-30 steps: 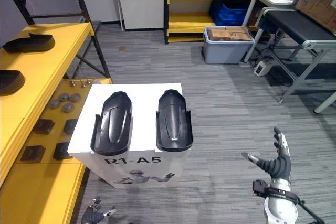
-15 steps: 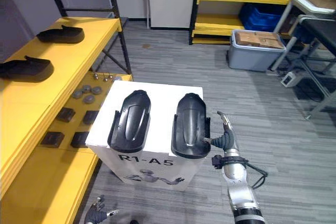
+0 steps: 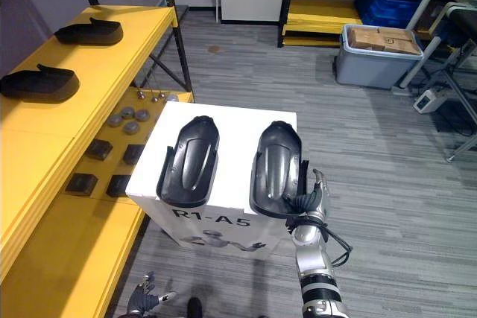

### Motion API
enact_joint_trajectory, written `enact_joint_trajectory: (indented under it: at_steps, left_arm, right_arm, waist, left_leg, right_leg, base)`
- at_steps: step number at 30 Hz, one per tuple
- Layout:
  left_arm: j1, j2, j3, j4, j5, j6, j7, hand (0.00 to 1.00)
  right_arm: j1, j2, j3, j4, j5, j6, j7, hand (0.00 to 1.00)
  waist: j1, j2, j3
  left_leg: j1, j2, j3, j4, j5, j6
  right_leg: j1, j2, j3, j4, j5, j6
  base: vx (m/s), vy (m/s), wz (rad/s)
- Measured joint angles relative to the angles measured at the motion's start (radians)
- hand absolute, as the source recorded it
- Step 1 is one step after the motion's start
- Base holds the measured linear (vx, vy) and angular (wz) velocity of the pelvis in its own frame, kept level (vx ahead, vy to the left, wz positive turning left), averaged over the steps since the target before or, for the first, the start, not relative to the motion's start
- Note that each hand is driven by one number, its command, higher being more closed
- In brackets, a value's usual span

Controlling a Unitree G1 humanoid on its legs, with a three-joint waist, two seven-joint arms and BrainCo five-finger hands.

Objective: Walk over and take plastic housings, then place them on the shelf

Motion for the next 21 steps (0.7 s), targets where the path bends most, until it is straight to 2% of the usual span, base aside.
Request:
enact_joint_trajectory:
  at_steps: [10, 14, 21]
  left_arm:
    - [-0.005, -0.003, 0.000, 0.002, 0.000, 0.006, -0.004, 0.00]
    - [-0.005, -0.003, 0.000, 0.002, 0.000, 0.011, -0.005, 0.00]
    - [0.001, -0.003, 0.029, -0.084, 0.000, 0.013, -0.003, 0.00]
  right_arm:
    - [0.008, -0.003, -0.016, 0.023, 0.091, -0.008, 0.067, 1.00]
    - [0.018, -0.004, -0.016, 0.017, 0.096, -0.008, 0.082, 1.00]
    - [0.112, -0.002, -0.021, -0.136, 0.104, -0.008, 0.088, 1.00]
  waist:
    - [0.000, -0.005, 0.003]
    - [0.000, -0.005, 0.003]
    - [0.002, -0.006, 0.003]
  left_leg:
    - [0.025, 0.002, -0.002, -0.001, -0.004, -0.007]
    - [0.026, 0.005, -0.001, 0.000, -0.006, -0.009]
    - [0.028, 0.006, -0.003, 0.001, -0.006, -0.009]
  right_leg:
    - [0.042, 0.003, -0.003, -0.031, 0.000, 0.000]
    - [0.050, 0.006, -0.003, -0.033, 0.000, 0.000]
    - [0.053, 0.007, -0.004, -0.029, 0.000, 0.000]
  base:
    - [0.00, 0.002, 0.00]
    - [0.02, 0.002, 0.01]
    - [0.00, 0.000, 0.00]
